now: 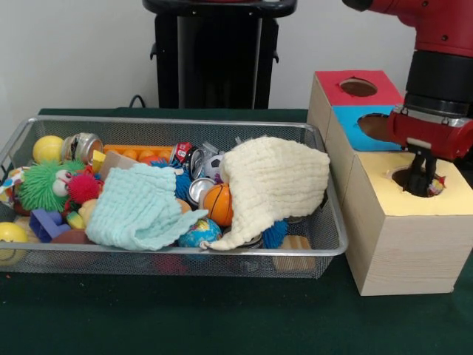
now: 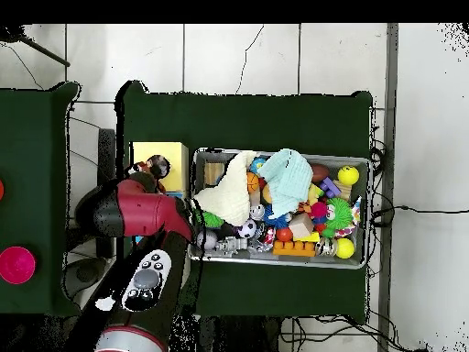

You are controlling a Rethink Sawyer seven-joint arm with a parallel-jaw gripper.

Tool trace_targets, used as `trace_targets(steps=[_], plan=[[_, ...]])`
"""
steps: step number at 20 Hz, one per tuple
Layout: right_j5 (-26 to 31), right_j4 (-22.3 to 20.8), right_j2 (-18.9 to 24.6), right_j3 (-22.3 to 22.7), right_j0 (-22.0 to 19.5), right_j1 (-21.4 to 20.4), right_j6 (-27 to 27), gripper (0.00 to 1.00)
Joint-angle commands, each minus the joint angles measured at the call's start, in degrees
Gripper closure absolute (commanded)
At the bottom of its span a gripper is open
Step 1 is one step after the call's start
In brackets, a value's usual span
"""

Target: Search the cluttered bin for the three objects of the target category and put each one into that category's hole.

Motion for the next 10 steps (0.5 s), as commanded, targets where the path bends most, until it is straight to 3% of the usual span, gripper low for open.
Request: trace_targets(steps=[1, 6, 10], plan=[[20.4, -0.2, 2.0, 0.6, -2.5, -5.6, 3.7, 1.00], [27.1, -1.7, -0.9, -4.8, -2.0, -6.5, 4.2, 1.00], [28.1, -2.3, -1.7, -6.6, -1.7, -6.1, 4.7, 1.00]])
